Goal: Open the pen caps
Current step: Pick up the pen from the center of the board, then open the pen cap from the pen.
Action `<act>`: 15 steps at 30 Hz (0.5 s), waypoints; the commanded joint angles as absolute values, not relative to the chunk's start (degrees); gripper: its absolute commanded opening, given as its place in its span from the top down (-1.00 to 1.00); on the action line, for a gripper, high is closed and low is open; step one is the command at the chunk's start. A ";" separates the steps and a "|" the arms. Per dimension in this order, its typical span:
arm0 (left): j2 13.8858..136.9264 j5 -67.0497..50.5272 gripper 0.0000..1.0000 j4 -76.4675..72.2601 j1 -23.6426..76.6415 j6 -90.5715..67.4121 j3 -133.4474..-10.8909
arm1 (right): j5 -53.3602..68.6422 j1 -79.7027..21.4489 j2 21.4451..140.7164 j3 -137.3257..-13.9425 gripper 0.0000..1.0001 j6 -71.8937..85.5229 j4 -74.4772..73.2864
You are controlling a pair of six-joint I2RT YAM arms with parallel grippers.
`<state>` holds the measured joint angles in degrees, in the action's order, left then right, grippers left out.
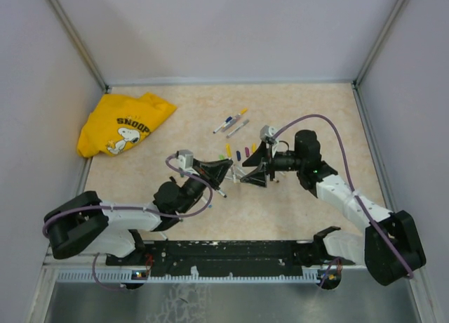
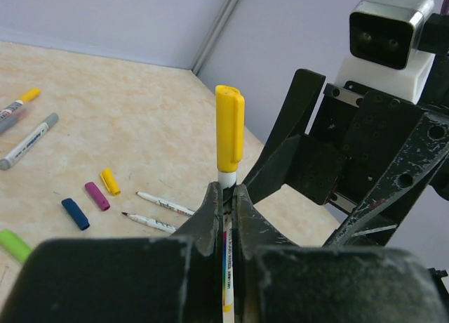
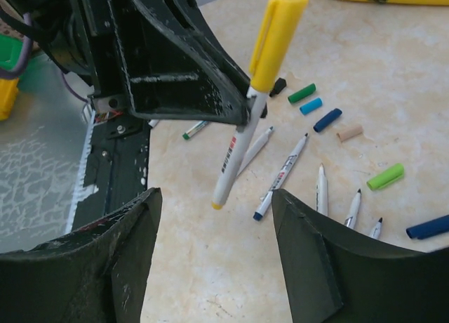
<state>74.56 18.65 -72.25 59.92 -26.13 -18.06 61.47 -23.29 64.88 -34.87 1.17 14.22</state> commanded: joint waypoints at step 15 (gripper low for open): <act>84.64 20.13 1.00 -90.63 64.28 -23.16 -23.06 | 54.49 -27.63 66.98 -35.06 -0.12 5.31 21.05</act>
